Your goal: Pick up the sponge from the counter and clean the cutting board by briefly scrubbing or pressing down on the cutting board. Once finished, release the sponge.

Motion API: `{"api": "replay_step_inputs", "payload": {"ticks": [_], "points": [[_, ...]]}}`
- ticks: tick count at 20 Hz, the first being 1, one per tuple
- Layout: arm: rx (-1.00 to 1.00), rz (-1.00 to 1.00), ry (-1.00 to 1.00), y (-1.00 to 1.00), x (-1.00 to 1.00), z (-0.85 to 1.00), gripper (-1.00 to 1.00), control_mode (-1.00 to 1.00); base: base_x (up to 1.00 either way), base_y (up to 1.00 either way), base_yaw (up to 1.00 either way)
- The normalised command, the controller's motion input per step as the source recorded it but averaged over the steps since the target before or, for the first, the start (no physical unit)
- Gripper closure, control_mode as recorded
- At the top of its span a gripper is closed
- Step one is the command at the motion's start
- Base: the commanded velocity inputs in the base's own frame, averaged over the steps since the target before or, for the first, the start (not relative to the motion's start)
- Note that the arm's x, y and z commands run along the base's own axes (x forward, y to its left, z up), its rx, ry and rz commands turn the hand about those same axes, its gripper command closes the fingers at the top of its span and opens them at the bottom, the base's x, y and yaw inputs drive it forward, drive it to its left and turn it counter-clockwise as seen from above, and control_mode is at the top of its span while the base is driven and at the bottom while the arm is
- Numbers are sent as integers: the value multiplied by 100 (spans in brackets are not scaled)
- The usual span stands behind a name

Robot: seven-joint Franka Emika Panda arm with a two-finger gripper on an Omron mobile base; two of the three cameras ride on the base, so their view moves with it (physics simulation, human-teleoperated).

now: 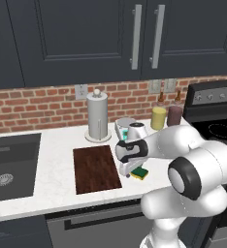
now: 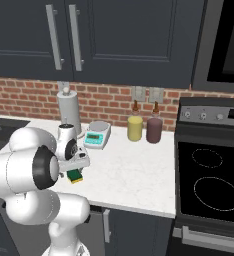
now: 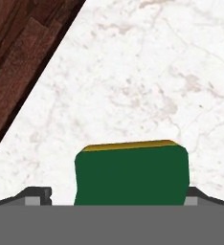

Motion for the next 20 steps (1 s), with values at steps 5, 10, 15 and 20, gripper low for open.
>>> {"api": "replay_step_inputs", "payload": {"ticks": [5, 10, 15, 20], "points": [[0, 0, 0, 0, -1, -36, -100, -100, 0, 0, 0], [0, 0, 0, -1, -12, -38, 100, -100, 0, 0, 0], [0, 0, -9, 0, -25, -8, 100, -100, 0, 0, 0], [3, 0, -13, 0, -27, 1, 100, -100, 0, 0, 0]]}}
